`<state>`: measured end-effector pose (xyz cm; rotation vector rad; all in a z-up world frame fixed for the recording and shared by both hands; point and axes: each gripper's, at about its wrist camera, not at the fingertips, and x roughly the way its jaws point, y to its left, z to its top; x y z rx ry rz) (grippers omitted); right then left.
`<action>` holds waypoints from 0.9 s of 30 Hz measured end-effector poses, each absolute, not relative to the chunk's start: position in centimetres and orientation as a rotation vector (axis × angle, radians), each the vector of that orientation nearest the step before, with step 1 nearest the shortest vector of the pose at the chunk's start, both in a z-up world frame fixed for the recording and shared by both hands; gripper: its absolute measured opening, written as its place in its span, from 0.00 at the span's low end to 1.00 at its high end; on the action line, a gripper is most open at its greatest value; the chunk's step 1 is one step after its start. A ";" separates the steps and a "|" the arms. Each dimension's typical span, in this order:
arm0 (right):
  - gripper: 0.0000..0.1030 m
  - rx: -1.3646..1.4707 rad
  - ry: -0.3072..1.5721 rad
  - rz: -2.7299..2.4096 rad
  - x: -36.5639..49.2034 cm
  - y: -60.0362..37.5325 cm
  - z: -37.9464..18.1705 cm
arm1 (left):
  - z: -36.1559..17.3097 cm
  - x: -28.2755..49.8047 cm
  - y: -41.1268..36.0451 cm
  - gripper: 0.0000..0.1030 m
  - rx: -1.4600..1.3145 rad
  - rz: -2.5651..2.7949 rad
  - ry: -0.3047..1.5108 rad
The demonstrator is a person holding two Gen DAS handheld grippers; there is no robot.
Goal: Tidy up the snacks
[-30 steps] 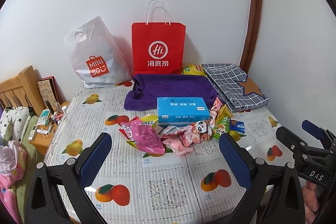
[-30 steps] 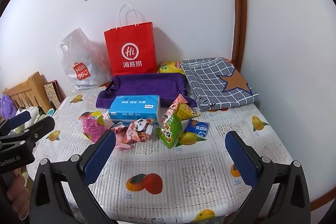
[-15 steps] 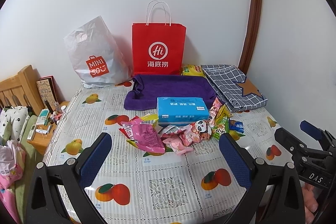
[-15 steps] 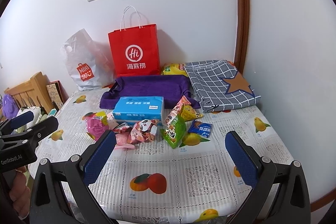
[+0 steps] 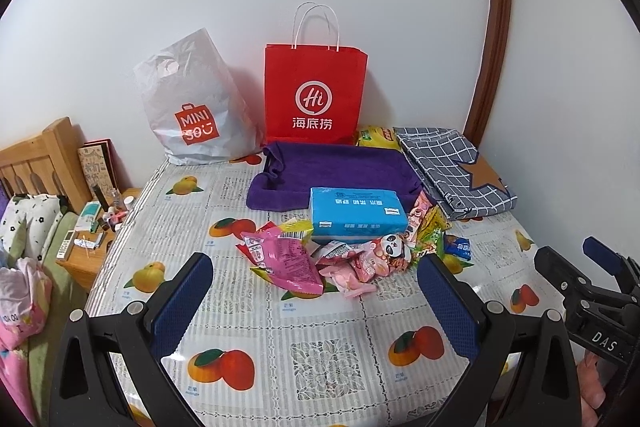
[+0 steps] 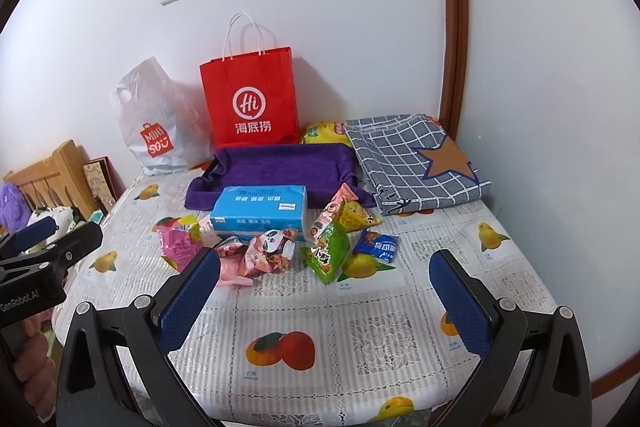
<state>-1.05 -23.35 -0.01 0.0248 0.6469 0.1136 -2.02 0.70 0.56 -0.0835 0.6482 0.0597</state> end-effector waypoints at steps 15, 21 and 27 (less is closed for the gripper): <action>1.00 -0.029 0.625 0.140 -1.2 -22.3 0.6 | 0.9 -2.3 0.8 0.99 -0.089 0.015 0.635; 1.00 -0.053 0.633 0.134 -1.1 -22.0 0.3 | 0.7 -2.4 0.9 0.99 -0.089 0.019 0.622; 1.00 -0.004 0.594 0.149 -1.3 -22.4 0.5 | 0.7 -2.5 1.1 0.99 -0.083 0.027 0.608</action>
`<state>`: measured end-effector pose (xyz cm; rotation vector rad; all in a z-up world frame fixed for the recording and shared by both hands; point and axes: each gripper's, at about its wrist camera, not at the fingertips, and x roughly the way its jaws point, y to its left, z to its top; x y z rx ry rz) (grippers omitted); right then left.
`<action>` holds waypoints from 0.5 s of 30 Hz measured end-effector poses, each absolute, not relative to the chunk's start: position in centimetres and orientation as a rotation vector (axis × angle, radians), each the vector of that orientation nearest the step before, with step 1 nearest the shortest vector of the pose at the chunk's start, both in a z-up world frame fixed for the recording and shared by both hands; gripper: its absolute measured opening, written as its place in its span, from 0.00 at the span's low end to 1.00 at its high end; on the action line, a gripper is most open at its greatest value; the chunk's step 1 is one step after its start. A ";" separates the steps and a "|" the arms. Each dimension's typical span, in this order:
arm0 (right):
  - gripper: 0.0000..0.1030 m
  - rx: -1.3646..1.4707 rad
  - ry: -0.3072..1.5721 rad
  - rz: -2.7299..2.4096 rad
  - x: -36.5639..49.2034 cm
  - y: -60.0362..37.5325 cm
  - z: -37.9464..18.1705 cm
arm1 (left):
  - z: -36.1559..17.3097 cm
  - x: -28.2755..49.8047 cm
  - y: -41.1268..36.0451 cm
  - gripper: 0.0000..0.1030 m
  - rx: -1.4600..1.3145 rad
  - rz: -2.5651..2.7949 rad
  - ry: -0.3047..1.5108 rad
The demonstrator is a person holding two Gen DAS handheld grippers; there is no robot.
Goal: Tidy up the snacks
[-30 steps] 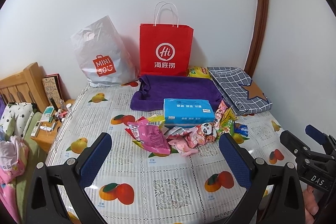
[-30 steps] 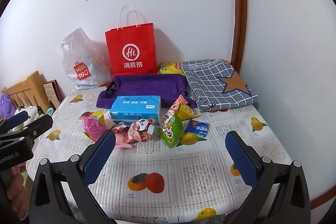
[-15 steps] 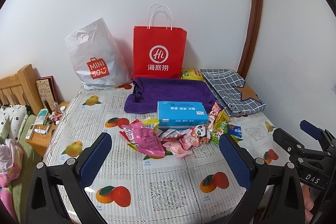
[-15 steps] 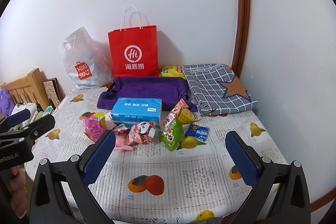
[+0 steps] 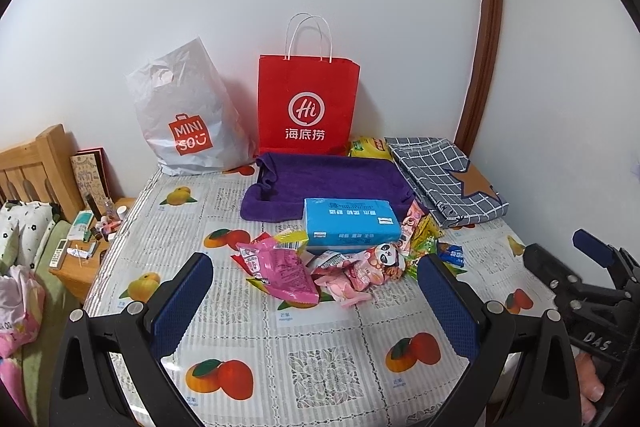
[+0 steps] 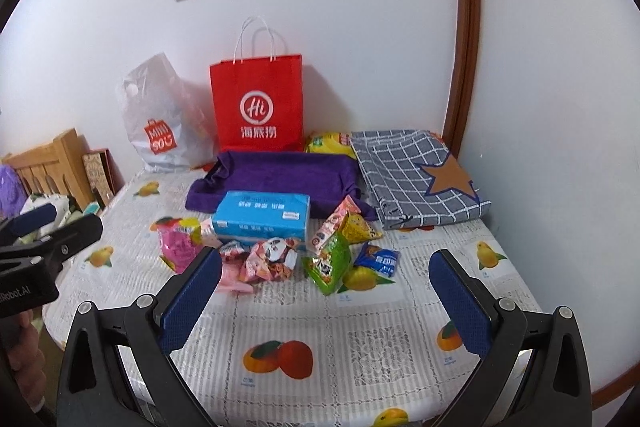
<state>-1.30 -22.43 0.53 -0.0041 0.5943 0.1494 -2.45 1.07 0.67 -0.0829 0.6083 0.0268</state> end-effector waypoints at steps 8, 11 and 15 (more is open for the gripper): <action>1.00 0.099 0.581 0.208 -0.8 -23.6 0.8 | 0.4 -1.3 1.5 0.99 -0.089 0.022 0.624; 1.00 0.114 0.587 0.217 -0.4 -23.8 0.7 | 0.3 -0.5 1.5 0.99 -0.088 0.027 0.633; 1.00 0.117 0.576 0.221 0.2 -23.7 0.7 | 0.3 0.5 1.7 0.99 -0.099 0.021 0.644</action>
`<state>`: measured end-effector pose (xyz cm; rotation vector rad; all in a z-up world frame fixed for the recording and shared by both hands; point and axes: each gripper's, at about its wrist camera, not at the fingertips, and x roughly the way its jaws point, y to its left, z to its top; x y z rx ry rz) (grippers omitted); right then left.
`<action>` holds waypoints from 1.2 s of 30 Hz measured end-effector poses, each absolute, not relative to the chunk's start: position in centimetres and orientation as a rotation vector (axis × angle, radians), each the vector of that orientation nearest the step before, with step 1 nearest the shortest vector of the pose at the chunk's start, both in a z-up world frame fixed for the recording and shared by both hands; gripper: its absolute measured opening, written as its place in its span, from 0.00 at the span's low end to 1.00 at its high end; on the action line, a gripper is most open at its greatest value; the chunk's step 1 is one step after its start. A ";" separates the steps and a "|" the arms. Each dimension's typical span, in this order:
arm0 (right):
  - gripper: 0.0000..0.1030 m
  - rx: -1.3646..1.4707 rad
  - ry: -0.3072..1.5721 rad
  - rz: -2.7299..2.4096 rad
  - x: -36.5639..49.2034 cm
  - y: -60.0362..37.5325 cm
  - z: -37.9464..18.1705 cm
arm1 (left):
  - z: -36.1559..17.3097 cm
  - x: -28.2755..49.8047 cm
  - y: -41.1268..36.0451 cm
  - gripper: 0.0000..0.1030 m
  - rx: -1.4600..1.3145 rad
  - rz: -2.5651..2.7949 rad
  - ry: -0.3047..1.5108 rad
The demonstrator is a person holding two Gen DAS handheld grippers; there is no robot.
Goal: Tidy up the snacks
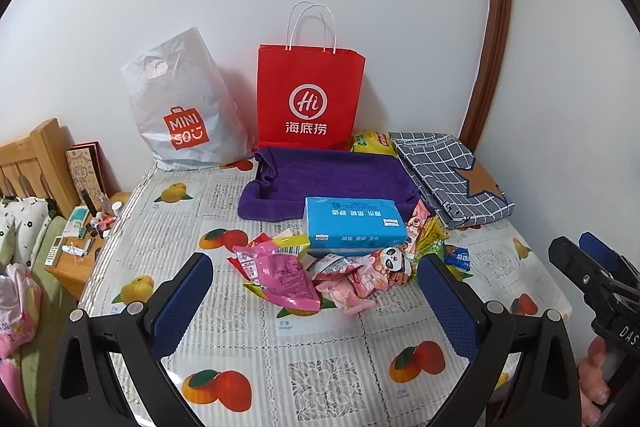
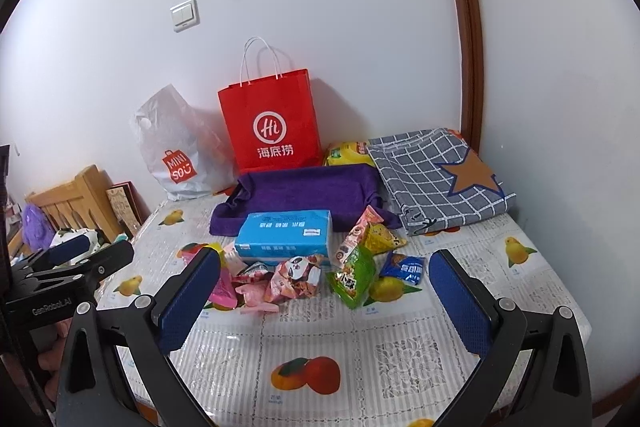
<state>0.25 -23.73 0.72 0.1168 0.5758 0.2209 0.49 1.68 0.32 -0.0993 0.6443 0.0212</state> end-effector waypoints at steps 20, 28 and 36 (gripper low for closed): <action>0.97 0.021 0.595 0.173 6.3 -24.6 -2.8 | -2.6 6.7 4.0 0.99 -0.126 0.061 0.706; 0.81 0.027 0.736 0.115 10.9 -27.5 -8.8 | -6.4 10.4 6.5 0.99 -0.161 0.093 0.814; 0.76 0.043 0.843 0.090 15.2 -29.3 -13.8 | -9.2 12.8 8.7 0.99 -0.167 0.127 0.870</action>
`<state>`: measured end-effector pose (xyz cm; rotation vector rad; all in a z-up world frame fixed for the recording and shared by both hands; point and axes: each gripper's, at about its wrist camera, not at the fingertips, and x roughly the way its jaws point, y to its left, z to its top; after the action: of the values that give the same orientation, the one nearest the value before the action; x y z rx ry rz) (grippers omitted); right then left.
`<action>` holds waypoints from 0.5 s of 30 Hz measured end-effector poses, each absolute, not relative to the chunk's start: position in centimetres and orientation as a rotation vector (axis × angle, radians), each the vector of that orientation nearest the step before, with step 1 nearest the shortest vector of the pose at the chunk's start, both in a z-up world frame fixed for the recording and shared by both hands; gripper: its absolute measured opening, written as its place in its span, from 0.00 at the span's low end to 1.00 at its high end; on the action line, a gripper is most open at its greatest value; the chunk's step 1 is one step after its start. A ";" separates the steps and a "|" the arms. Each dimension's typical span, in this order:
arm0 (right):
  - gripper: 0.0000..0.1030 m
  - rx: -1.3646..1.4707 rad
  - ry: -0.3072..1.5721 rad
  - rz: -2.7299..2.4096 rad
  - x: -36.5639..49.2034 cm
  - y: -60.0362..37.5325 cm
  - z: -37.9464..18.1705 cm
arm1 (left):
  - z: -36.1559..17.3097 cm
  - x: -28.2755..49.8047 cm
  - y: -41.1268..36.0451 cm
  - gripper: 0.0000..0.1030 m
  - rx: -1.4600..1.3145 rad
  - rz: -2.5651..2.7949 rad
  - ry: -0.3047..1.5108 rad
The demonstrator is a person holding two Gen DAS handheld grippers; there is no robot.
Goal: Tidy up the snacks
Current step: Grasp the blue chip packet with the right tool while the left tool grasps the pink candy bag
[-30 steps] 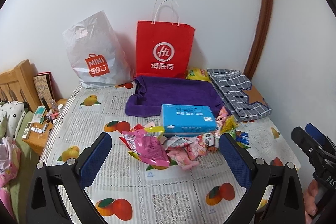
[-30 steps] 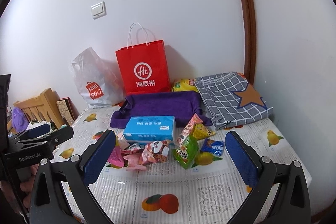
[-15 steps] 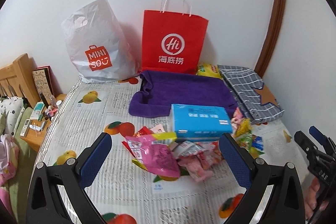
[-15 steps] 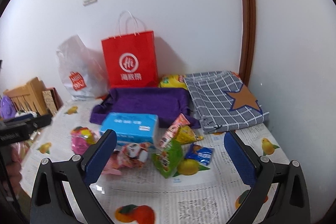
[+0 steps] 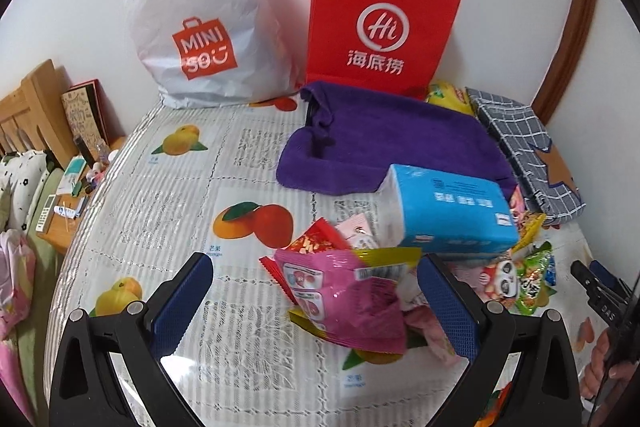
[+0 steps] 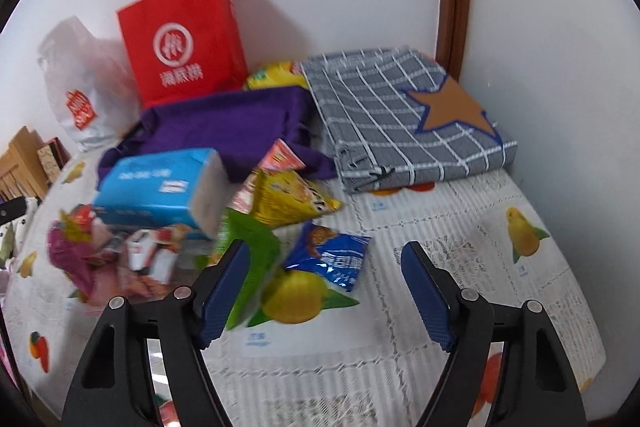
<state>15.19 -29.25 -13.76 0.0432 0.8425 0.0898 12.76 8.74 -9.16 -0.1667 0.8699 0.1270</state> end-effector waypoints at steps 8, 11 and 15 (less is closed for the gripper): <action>0.73 0.080 0.936 0.080 19.8 -29.3 -18.1 | -10.5 13.7 9.9 0.99 -0.159 0.151 0.898; 0.73 0.094 0.984 0.074 21.0 -29.1 -19.6 | -11.0 13.7 10.7 0.99 -0.177 0.154 0.908; 0.74 0.059 0.980 0.066 21.3 -28.2 -20.4 | -11.5 13.6 11.4 0.99 -0.201 0.142 0.920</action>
<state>21.33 -28.23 -20.37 0.0590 0.9802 0.0660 13.61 11.41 -11.47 -0.2009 0.9198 0.1418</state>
